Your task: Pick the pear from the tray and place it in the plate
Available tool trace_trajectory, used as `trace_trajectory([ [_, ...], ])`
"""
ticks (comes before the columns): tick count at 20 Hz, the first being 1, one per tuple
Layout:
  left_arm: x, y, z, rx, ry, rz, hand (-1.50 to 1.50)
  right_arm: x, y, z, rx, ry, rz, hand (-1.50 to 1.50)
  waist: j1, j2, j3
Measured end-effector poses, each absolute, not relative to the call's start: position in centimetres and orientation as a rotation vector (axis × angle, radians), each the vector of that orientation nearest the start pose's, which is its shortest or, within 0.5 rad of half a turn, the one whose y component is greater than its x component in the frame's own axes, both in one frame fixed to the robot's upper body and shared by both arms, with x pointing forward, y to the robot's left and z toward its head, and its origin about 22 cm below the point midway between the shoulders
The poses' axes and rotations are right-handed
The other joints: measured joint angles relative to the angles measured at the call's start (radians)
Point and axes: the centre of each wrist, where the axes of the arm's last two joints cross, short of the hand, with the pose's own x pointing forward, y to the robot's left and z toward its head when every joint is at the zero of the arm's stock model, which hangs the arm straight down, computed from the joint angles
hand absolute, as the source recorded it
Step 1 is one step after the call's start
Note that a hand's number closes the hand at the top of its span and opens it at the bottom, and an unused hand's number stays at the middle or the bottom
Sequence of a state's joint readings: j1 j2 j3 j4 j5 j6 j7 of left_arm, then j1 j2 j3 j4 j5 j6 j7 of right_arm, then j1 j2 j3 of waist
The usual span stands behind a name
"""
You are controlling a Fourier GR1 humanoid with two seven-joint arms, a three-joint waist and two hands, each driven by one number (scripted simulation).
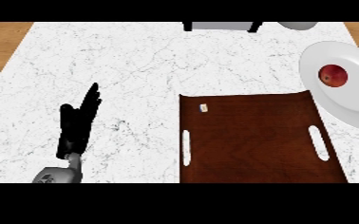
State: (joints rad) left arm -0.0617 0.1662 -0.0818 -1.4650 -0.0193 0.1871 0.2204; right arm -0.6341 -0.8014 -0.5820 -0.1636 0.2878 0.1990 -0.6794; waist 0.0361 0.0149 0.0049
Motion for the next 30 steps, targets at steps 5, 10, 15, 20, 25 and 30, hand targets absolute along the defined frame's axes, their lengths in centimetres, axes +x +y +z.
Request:
trace_trajectory([
  [5,25.7,23.8,-0.8,0.215,-1.304,-0.059,0.00,27.5,-54.0,4.5,-0.647,-1.541,0.071,-1.50,0.001,0.002,0.000],
  [10,25.7,23.3,-0.7,0.214,-1.308,-0.058,0.00,26.2,-54.9,4.4,-0.680,-1.528,0.060,-1.50,0.003,0.003,0.001],
  [15,25.8,23.6,-0.8,0.221,-1.307,-0.055,0.00,24.8,-55.9,4.4,-0.705,-1.517,0.039,-1.50,0.001,0.003,0.002],
  [20,25.6,24.4,-1.0,0.215,-1.305,-0.056,0.00,23.2,-57.0,4.6,-0.736,-1.529,0.000,-1.50,0.001,0.003,0.002],
  [25,25.5,24.1,-1.0,0.212,-1.305,-0.062,0.00,22.2,-57.8,4.9,-0.794,-1.509,-0.041,-1.50,0.006,0.005,0.004],
  [30,25.7,24.1,-0.8,0.215,-1.306,-0.056,0.00,21.7,-58.1,5.1,-0.832,-1.492,-0.064,-1.50,0.008,0.005,0.004],
])
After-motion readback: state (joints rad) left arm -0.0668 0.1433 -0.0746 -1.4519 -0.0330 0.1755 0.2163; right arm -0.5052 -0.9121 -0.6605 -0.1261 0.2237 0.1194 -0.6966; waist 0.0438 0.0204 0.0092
